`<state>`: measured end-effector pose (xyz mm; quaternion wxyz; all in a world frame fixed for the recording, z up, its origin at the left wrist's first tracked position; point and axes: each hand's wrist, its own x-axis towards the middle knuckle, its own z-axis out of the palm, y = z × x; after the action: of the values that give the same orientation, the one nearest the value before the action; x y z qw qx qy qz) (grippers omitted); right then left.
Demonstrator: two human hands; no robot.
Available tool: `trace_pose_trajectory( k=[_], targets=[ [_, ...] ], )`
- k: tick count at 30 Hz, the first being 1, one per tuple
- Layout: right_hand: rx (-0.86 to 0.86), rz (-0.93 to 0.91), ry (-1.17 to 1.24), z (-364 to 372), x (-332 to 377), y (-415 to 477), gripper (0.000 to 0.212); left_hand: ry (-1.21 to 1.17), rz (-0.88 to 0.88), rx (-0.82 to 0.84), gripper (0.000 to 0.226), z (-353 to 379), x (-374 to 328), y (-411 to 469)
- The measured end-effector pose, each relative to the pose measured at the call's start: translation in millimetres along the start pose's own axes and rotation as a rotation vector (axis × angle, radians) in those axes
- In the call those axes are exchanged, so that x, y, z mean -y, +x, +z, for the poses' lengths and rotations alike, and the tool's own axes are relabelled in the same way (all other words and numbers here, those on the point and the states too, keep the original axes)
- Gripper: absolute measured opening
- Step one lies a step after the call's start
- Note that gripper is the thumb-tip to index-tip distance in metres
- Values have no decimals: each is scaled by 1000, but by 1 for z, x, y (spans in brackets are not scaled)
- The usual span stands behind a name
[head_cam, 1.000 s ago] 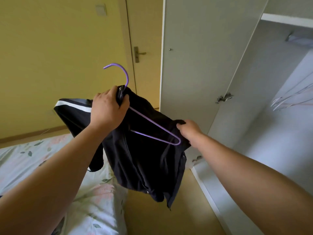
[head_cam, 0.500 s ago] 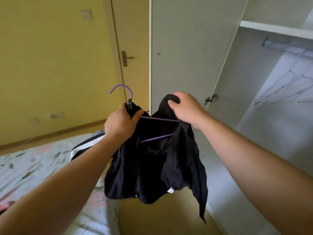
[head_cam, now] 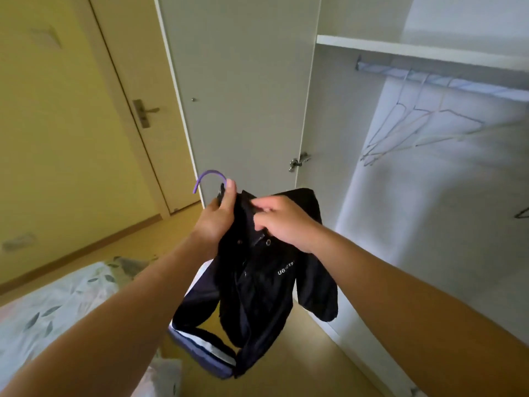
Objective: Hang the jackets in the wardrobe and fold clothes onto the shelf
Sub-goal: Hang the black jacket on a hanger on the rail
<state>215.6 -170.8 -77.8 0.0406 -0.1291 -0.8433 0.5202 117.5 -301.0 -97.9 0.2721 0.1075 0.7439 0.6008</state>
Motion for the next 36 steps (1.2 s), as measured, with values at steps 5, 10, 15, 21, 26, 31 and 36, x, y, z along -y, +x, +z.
trace_pose_trajectory(
  k=[5,10,15,21,26,31,36],
  targets=[
    [158,162,159,-22,-31,-15,57,32,103,20,32,32,5,8],
    [-426,119,-250,-58,-76,-17,13,126,174,62,21,54,-2,23],
    [-724,98,-659,-86,-99,-19,40,123,220,133,15,90,-20,43],
    [-631,436,-594,-157,-105,3,26,227,255,177,11,132,-29,75],
    [-769,437,-201,-234,-118,57,26,238,229,273,13,172,-51,122],
    [-886,462,123,-300,-139,112,81,277,284,326,24,211,-82,169],
    [-977,644,209,-336,-155,163,122,251,258,365,17,250,-106,212]
  ],
)
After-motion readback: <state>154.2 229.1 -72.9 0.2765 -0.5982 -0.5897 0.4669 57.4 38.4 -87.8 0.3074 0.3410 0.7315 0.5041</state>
